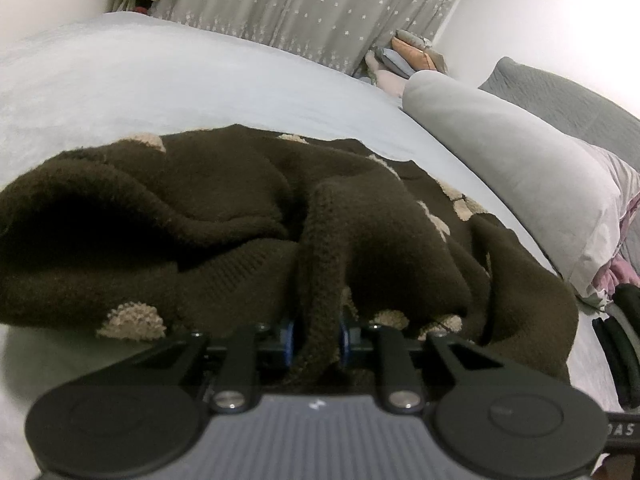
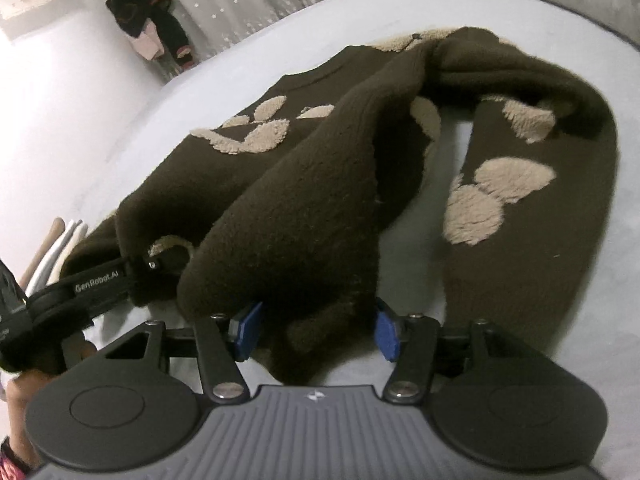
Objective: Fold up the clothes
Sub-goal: 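Smooth the sweater flat with the left tool and release it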
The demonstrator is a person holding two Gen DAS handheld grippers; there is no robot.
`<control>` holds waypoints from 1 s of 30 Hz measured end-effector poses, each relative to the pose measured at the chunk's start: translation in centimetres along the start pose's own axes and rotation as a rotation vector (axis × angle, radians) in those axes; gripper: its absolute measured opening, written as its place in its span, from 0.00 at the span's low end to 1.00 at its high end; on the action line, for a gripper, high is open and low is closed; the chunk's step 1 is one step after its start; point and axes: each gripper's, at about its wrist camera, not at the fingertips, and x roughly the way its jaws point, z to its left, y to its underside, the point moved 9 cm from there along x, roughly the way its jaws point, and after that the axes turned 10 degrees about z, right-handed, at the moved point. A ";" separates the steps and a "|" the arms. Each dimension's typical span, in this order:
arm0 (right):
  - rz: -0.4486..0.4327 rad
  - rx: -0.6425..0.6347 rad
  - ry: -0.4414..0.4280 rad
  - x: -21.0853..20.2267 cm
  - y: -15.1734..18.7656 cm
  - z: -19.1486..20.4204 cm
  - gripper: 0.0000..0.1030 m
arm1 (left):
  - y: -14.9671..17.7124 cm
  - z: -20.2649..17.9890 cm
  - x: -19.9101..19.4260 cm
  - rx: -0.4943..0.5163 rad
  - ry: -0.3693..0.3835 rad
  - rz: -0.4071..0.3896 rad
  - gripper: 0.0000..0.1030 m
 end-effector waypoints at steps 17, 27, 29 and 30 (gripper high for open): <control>0.021 0.058 0.012 -5.1 0.0 -5.4 0.11 | -0.1 -1.3 -3.0 -0.106 -0.025 0.075 0.09; -0.015 0.036 0.017 -11.9 -0.8 -8.2 0.11 | 1.1 -3.0 -6.9 -0.137 -0.008 0.165 0.08; -0.025 0.031 0.015 -13.1 -0.8 -8.7 0.11 | 1.5 -2.8 -7.4 -0.143 -0.023 0.175 0.08; -0.032 0.033 0.017 -13.6 -0.8 -8.8 0.11 | 1.7 -2.7 -7.6 -0.143 -0.033 0.182 0.08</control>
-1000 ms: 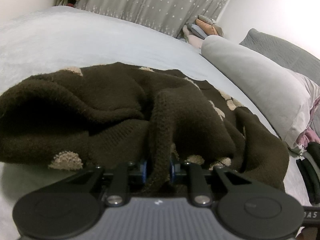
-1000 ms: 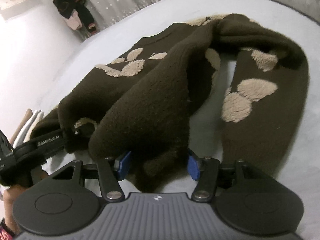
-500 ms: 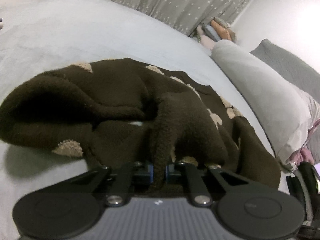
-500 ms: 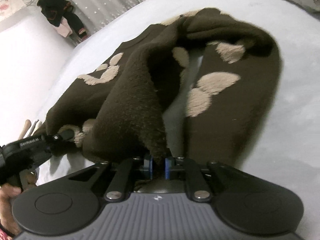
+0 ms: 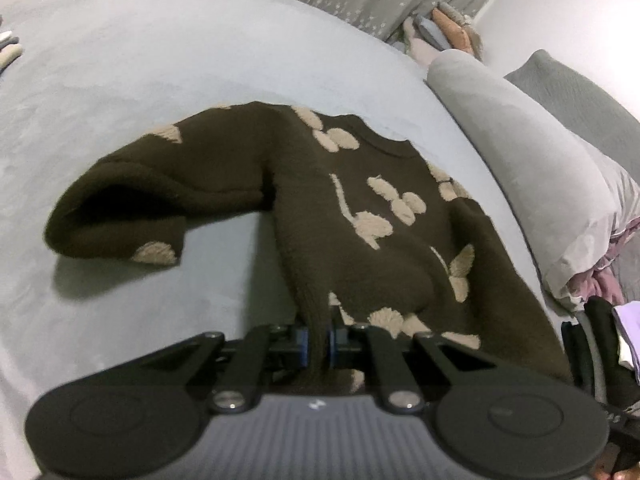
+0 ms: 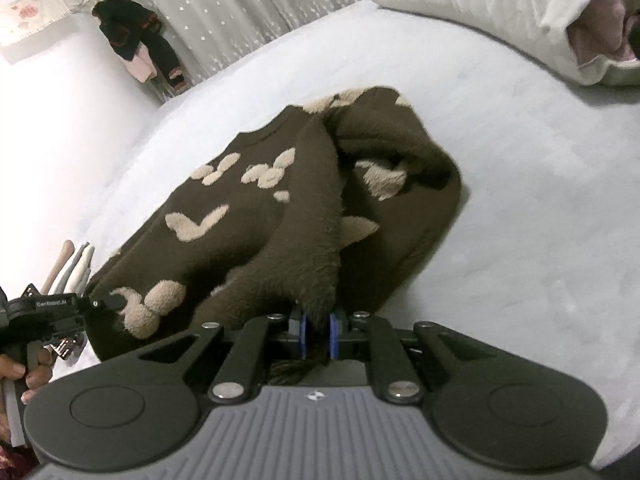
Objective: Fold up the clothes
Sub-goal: 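Smooth the sweater flat with the left tool and release it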
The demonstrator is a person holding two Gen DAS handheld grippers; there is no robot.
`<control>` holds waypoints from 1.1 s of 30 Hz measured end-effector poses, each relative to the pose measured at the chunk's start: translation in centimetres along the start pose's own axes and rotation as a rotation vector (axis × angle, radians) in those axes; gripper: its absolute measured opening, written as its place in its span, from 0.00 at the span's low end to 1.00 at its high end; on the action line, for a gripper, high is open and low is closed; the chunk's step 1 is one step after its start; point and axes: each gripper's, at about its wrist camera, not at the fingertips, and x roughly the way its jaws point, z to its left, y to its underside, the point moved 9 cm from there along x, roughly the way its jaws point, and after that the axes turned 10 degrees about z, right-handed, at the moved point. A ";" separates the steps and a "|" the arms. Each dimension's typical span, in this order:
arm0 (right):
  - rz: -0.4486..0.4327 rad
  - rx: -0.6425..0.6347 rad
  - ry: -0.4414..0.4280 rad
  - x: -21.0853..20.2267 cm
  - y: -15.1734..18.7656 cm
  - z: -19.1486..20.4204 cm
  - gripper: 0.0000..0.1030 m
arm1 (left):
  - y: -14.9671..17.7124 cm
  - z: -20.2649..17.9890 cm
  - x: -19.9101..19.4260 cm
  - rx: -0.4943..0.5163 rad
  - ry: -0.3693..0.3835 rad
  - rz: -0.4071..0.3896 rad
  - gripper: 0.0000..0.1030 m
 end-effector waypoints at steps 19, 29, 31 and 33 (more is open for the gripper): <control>0.155 0.095 0.025 1.2 2.6 -5.3 0.18 | 5.2 5.0 2.6 -0.142 -0.058 0.143 0.39; 0.060 0.188 -0.004 -0.4 -0.5 -8.5 0.42 | 4.8 2.0 1.2 -0.042 -0.152 0.028 0.52; 0.051 0.200 0.018 0.3 -1.3 -9.3 0.42 | 4.6 0.4 1.3 0.003 -0.161 0.013 0.57; 0.054 0.206 0.043 1.3 -2.0 -10.1 0.42 | 4.5 -1.0 1.6 0.046 -0.169 0.004 0.58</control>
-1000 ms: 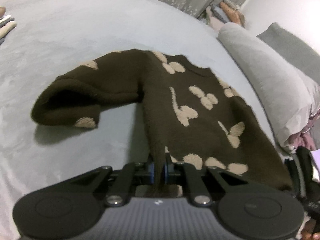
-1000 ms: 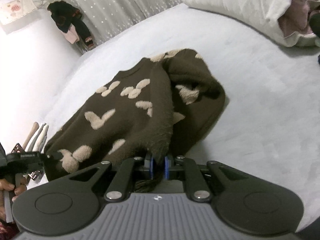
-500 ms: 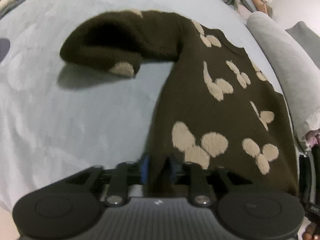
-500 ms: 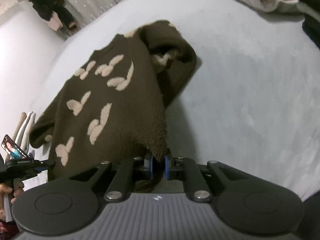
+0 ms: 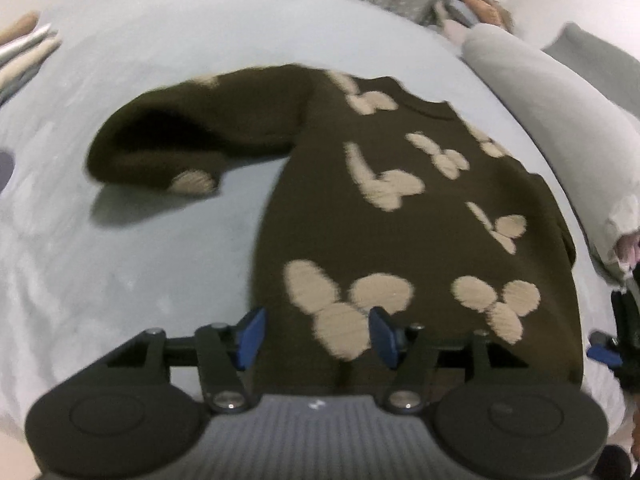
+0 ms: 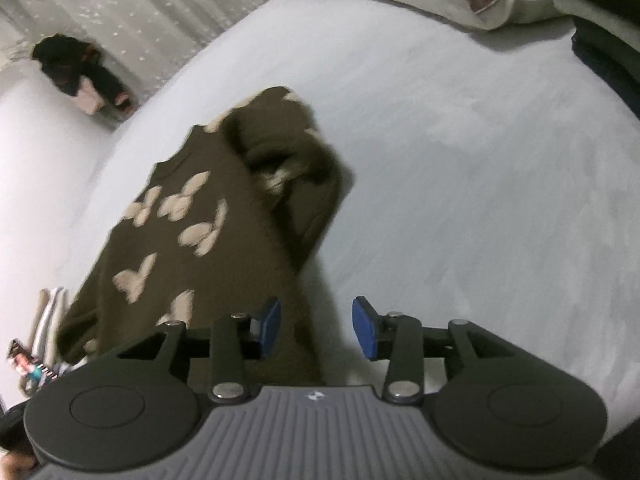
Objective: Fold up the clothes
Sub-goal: 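Smooth the sweater flat with the left tool and release it, then grasp the brown sweater sleeve with the right tool and lift it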
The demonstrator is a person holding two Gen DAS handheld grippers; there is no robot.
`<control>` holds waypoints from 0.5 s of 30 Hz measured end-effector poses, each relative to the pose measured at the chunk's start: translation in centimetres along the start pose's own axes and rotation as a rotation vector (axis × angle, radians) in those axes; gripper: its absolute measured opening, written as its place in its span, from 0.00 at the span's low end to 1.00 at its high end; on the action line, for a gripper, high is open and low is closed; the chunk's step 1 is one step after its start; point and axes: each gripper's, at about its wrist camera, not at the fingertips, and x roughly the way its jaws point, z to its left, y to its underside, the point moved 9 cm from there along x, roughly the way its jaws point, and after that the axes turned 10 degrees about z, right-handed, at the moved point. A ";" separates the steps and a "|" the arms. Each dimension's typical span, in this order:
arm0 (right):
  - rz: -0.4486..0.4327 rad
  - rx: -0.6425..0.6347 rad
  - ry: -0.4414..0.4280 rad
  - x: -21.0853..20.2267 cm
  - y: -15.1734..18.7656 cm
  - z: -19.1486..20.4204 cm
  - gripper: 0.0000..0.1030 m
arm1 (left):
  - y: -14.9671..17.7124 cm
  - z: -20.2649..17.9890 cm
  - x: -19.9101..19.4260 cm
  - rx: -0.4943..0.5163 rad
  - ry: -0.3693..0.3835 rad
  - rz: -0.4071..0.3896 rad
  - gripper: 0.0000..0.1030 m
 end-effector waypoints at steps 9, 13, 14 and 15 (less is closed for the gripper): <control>-0.003 0.042 -0.007 4.3 -3.4 -0.6 0.42 | -1.8 -5.4 2.0 0.095 0.028 -0.034 0.61; -0.031 0.031 -0.014 5.3 -4.6 0.0 0.42 | -3.3 -7.5 4.0 0.129 0.050 -0.056 0.61; -0.039 0.031 -0.016 5.4 -4.9 0.1 0.42 | -3.6 -7.9 4.5 0.137 0.053 -0.059 0.62; -0.047 0.033 -0.017 5.6 -5.2 0.2 0.42 | -3.9 -8.3 5.1 0.144 0.055 -0.061 0.62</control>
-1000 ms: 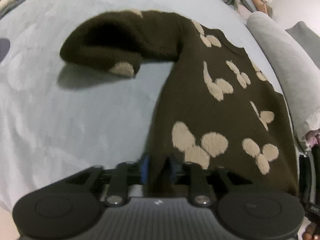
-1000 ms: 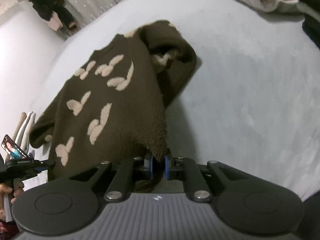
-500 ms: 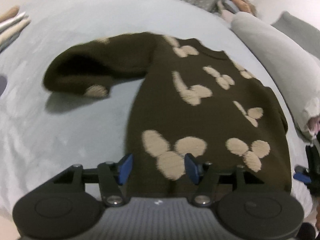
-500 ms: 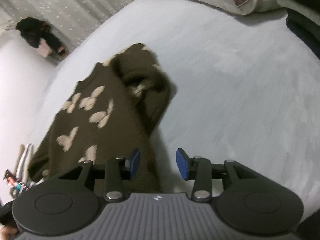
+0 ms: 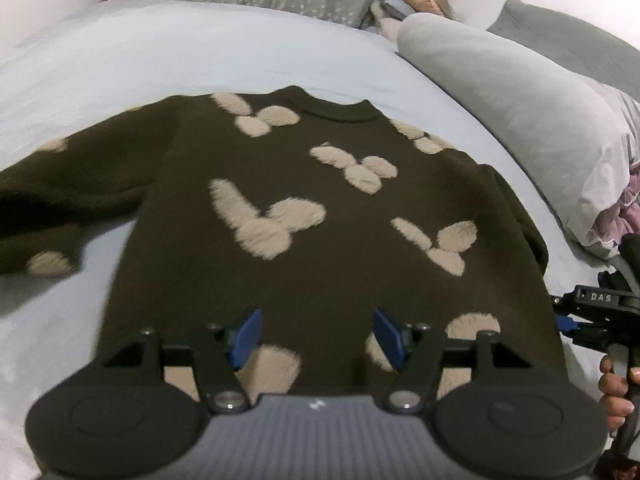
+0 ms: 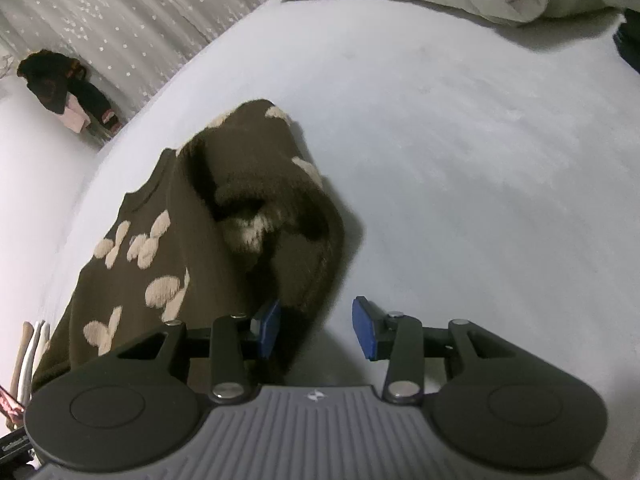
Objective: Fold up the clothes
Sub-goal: 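Grasp the brown sweater sleeve with the right tool and lift it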
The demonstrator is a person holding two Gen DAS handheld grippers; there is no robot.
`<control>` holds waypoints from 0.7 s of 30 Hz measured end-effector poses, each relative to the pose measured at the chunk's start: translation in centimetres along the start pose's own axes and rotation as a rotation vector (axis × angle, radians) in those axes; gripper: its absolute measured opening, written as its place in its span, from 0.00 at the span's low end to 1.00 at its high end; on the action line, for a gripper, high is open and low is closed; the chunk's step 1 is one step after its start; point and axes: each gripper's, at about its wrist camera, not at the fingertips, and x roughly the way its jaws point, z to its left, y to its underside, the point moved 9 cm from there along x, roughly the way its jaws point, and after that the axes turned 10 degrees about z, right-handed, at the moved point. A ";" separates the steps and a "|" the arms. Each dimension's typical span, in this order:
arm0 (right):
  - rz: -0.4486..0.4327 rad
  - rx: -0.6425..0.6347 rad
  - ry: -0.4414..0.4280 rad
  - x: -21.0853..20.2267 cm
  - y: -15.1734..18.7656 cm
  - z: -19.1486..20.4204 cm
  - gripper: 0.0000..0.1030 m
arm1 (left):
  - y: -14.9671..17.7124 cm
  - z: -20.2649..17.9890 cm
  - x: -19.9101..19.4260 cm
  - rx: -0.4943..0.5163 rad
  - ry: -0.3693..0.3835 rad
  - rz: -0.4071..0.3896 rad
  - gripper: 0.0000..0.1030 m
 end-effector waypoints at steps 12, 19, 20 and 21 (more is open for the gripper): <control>-0.095 -0.020 0.048 2.6 -3.7 1.5 0.43 | -2.5 -1.3 4.1 0.063 0.071 -0.130 0.65; -0.151 -0.146 0.160 2.4 -4.9 2.9 0.15 | -2.5 -1.8 4.8 0.136 0.015 -0.148 0.67; -0.169 -0.182 0.189 2.0 -5.3 3.2 0.15 | -2.3 -2.0 4.8 0.157 -0.001 -0.151 0.67; -0.186 -0.217 0.218 1.7 -5.6 3.6 0.14 | -2.2 -2.2 4.9 0.177 -0.016 -0.154 0.68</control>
